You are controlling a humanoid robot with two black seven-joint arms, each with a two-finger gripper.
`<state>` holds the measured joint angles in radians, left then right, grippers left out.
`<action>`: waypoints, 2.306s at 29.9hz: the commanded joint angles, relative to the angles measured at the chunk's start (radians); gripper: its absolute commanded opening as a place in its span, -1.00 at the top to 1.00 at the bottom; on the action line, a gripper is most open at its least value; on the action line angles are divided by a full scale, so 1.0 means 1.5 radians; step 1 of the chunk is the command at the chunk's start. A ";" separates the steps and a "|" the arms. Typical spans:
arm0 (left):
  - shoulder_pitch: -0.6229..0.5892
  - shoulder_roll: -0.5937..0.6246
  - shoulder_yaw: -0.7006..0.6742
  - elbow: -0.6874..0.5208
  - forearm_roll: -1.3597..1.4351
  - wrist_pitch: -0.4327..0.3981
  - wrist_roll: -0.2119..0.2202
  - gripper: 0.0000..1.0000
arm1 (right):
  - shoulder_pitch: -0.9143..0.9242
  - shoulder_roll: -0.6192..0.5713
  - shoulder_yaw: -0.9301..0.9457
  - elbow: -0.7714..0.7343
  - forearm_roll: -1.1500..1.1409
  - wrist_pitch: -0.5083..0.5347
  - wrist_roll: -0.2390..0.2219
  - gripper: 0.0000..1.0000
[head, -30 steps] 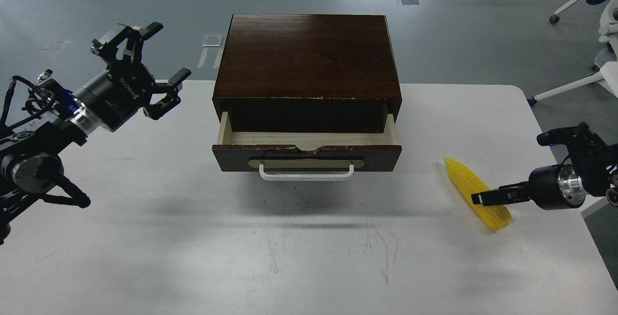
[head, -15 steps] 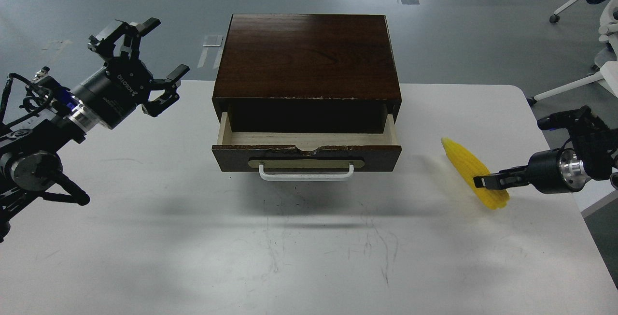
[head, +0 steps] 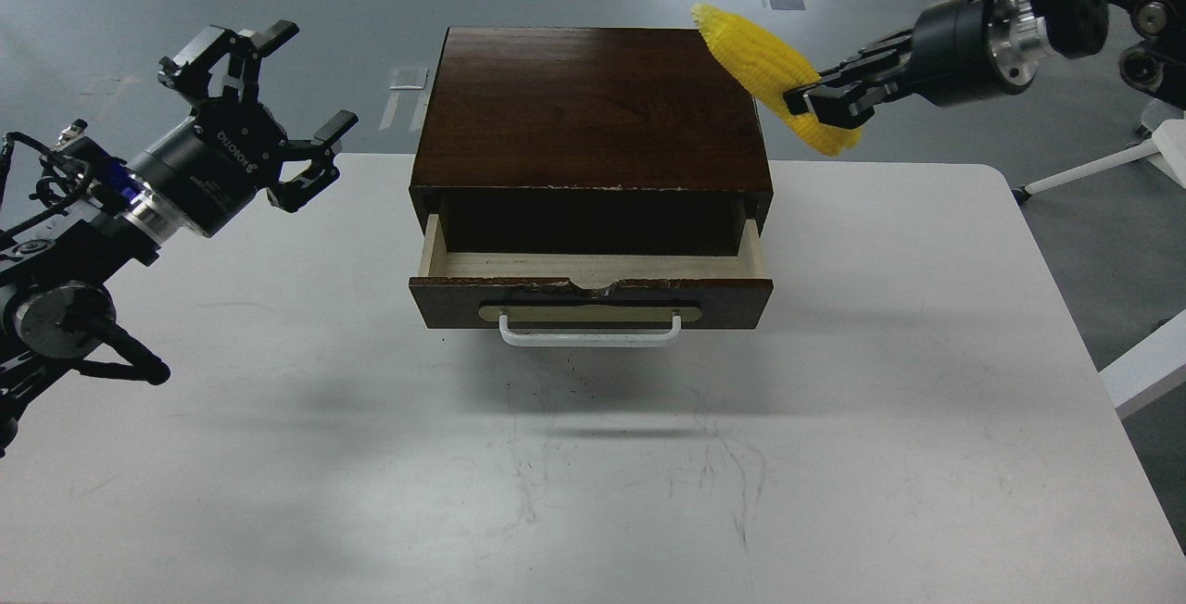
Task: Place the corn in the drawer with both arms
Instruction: 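Lift the corn with the right gripper and carry it over the open drawer, then lower the corn into the drawer, open the right gripper and withdraw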
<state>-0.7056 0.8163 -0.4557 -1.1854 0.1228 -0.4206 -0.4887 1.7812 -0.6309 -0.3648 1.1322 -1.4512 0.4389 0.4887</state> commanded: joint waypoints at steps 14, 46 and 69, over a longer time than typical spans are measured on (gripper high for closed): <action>-0.001 0.017 -0.002 -0.002 -0.001 -0.001 0.000 -0.96 | 0.063 0.258 -0.115 0.005 -0.072 -0.121 0.000 0.85; -0.001 0.028 -0.002 -0.021 0.000 0.001 0.000 -0.96 | 0.047 0.275 -0.174 0.019 -0.090 -0.201 0.000 -0.10; 0.000 0.021 -0.008 -0.020 0.000 -0.002 0.000 -0.96 | 0.076 0.167 -0.105 0.018 0.283 -0.207 0.000 -0.91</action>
<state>-0.7056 0.8495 -0.4660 -1.2150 0.1227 -0.4229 -0.4886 1.9054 -0.3303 -0.5510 1.1637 -1.2178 0.1273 0.4887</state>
